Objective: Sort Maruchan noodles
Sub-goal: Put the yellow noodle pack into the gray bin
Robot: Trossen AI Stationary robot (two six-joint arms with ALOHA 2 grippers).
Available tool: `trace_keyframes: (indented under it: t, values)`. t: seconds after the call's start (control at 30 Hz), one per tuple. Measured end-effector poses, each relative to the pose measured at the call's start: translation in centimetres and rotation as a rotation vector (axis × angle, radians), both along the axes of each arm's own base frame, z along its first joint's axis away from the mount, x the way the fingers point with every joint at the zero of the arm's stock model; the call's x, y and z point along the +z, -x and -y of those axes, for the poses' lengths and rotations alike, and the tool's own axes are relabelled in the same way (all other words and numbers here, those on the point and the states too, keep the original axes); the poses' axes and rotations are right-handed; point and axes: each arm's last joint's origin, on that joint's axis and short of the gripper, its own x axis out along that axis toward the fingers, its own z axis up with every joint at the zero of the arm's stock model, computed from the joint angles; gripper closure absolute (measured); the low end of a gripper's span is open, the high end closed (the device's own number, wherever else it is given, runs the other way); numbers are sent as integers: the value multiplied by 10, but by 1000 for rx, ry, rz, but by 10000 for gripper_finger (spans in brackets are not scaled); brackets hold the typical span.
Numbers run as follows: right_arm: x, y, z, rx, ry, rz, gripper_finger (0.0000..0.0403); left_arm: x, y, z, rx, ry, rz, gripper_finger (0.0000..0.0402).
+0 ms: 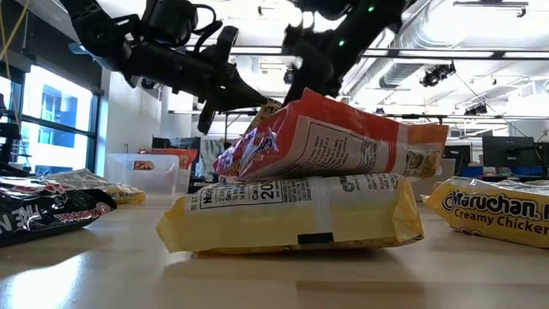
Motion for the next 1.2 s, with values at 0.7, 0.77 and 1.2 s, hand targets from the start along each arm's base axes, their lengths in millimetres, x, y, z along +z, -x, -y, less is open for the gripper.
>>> trace_keyframes:
  t: [0.7, 0.77, 1.2]
  values:
    - [-11, -12, 11, -37, -12, 13, 336, 2, 0, 0, -10, -41, 8, 398]
    - [-11, -12, 11, -37, -12, 12, 336, 2, 0, 0, -16, -65, 3, 390]
    - [45, 24, 31, -3, 97, -89, 327, 18, 14, 2, -21, -290, 1, 287]
